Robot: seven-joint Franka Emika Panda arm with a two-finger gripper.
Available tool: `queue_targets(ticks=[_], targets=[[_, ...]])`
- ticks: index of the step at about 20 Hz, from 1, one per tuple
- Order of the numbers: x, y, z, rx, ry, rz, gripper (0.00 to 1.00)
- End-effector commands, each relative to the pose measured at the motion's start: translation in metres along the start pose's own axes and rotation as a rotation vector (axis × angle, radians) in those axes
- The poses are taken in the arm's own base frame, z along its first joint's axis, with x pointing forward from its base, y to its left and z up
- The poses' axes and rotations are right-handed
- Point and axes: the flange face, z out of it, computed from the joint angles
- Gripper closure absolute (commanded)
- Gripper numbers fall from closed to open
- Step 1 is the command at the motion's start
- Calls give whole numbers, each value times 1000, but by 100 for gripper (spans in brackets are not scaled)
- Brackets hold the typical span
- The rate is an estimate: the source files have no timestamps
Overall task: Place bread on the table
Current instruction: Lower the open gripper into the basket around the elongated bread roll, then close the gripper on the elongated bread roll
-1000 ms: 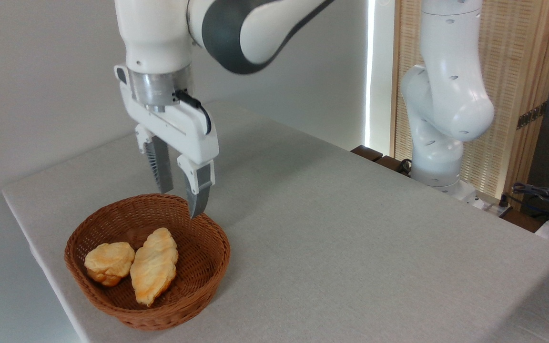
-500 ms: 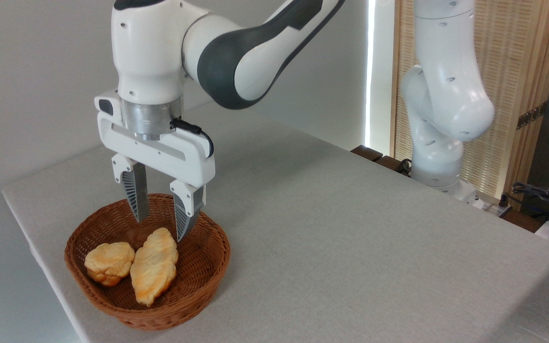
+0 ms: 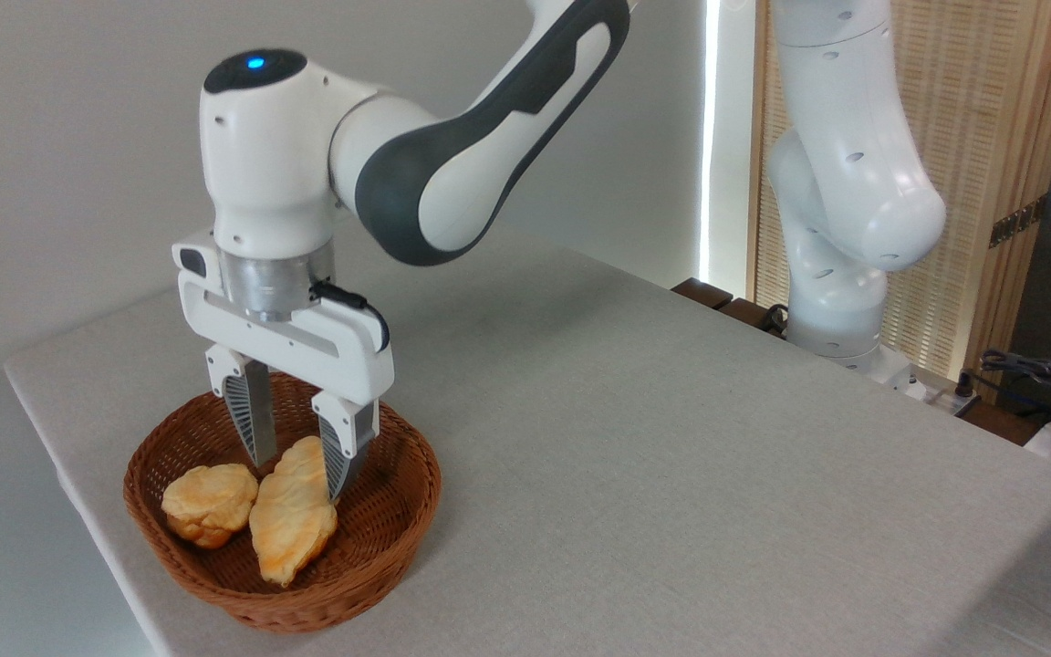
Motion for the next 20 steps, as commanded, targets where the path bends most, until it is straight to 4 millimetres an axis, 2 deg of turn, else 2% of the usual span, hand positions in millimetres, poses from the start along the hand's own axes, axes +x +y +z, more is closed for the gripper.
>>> queue_targets(ticks=[1, 6, 11, 13, 14, 15, 17, 20], targets=[[3, 2, 10, -2, 1, -9, 0], [3, 5, 22, 0, -20, -6, 0], [3, 10, 24, -2, -24, 5, 0], [3, 10, 23, -2, -23, 10, 24], [3, 9, 22, -2, -23, 10, 43], [3, 10, 21, -3, -21, 13, 57], [4, 9, 21, -2, -20, 14, 61], [4, 9, 20, -2, -18, 14, 61]])
